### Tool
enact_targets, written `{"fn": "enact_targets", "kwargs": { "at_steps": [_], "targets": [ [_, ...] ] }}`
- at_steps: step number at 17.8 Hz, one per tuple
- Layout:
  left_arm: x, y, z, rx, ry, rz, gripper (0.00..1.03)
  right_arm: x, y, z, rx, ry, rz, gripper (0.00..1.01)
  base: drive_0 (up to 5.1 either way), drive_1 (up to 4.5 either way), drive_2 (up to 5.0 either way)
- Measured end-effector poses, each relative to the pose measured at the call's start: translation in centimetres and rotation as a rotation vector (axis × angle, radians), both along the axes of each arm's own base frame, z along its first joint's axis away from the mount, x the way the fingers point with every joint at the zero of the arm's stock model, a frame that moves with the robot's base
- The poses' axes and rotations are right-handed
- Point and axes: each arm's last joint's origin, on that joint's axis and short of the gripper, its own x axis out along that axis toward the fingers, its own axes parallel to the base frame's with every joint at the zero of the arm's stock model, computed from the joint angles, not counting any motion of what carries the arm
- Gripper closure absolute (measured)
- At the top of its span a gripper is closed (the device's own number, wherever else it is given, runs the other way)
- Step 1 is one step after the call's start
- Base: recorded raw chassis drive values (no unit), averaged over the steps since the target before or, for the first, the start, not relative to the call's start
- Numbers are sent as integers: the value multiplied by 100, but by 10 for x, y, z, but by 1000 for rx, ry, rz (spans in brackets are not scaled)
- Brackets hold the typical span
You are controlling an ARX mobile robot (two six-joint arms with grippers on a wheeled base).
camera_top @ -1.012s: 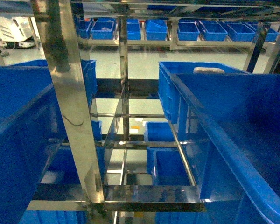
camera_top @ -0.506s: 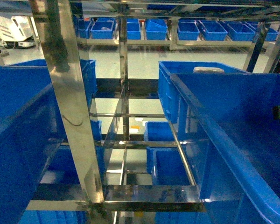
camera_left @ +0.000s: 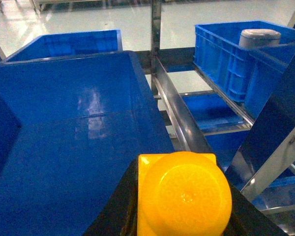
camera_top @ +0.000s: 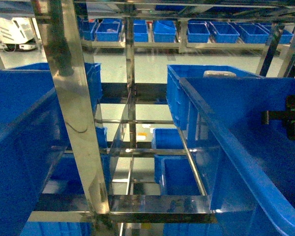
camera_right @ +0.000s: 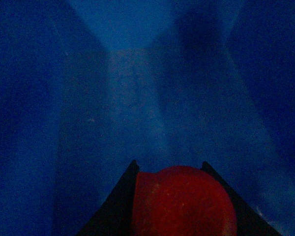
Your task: Sort and place red and yellow blocks in left bins
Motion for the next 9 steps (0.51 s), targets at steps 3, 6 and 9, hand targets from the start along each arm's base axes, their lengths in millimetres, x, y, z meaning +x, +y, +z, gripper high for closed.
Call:
{"fn": "enact_targets", "kwargs": {
  "at_steps": [3,6,9],
  "targets": [
    [0,0,0,0,0,0,77,-4,-3,-6,14,-15,-31,73,0,0,0],
    [0,0,0,0,0,0,77,-16,-7,-18,18,-18,-42,73,0,0,0],
    [0,0,0,0,0,0,77,-28,-10,-21,36,-48,-26,73,0,0,0]
  ]
}}
